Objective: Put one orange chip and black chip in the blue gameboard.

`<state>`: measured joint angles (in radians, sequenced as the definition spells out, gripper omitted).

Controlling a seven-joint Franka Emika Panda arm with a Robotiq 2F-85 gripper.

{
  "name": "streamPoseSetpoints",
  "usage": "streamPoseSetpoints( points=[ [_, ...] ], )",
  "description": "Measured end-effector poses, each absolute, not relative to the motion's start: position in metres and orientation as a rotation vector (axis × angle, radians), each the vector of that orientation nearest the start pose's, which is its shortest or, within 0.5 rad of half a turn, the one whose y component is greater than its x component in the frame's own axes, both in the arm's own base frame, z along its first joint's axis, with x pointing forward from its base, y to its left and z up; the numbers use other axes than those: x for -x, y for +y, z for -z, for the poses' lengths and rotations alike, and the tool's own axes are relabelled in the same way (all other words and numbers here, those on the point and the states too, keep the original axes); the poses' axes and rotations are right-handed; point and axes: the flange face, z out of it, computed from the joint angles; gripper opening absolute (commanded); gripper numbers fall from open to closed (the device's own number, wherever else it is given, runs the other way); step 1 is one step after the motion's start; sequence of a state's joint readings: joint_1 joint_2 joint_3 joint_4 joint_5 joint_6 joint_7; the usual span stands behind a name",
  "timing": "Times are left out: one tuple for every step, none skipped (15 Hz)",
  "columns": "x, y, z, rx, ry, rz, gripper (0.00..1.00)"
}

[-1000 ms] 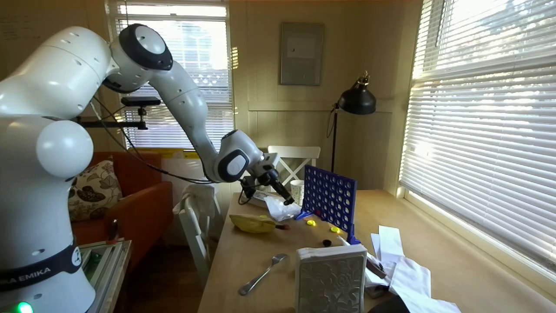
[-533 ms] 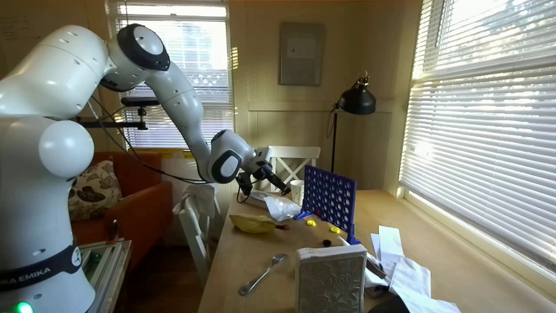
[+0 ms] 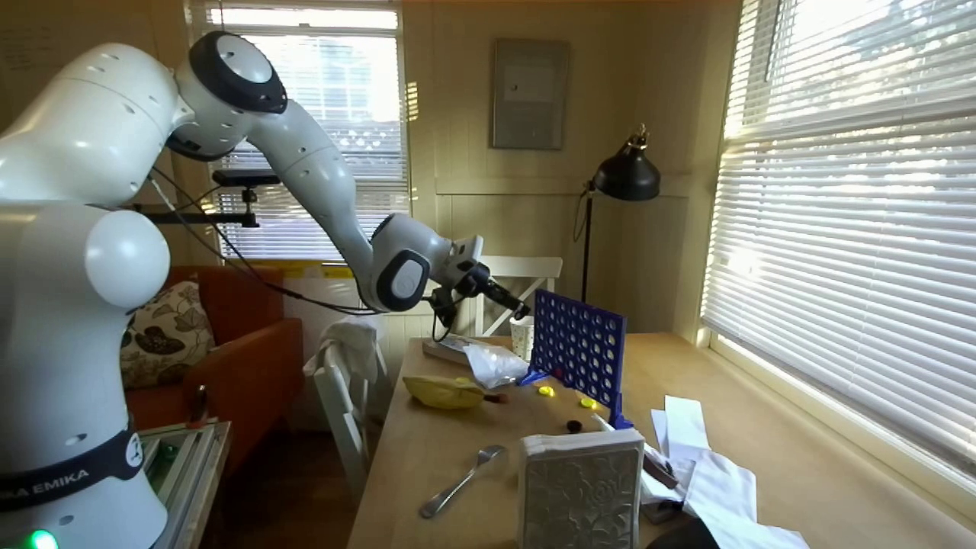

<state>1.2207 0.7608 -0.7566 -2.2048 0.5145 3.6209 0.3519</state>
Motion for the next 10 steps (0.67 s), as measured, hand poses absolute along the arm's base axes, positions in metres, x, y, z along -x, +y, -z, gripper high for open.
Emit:
streamPoseSetpoints(
  points=[
    [-0.537, 0.229, -0.255, 2.718, 0.125, 1.62, 0.08],
    [-0.537, 0.224, -0.267, 2.693, 0.138, 1.68, 0.08],
    [-0.537, 0.219, -0.278, 2.669, 0.158, 1.728, 0.08],
    [-0.538, 0.214, -0.287, 2.645, 0.179, 1.769, 0.08],
    [-0.539, 0.211, -0.294, 2.627, 0.188, 1.801, 0.08],
    [-0.541, 0.207, -0.299, 2.608, 0.192, 1.829, 0.08],
    [-0.541, 0.206, -0.301, 2.581, 0.181, 1.86, 0.08],
    [-0.542, 0.208, -0.3, 2.545, 0.158, 1.882, 0.08],
    [-0.543, 0.212, -0.299, 2.502, 0.128, 1.891, 0.08],
    [-0.546, 0.217, -0.297, 2.468, 0.082, 1.876, 0.08]
  ],
)
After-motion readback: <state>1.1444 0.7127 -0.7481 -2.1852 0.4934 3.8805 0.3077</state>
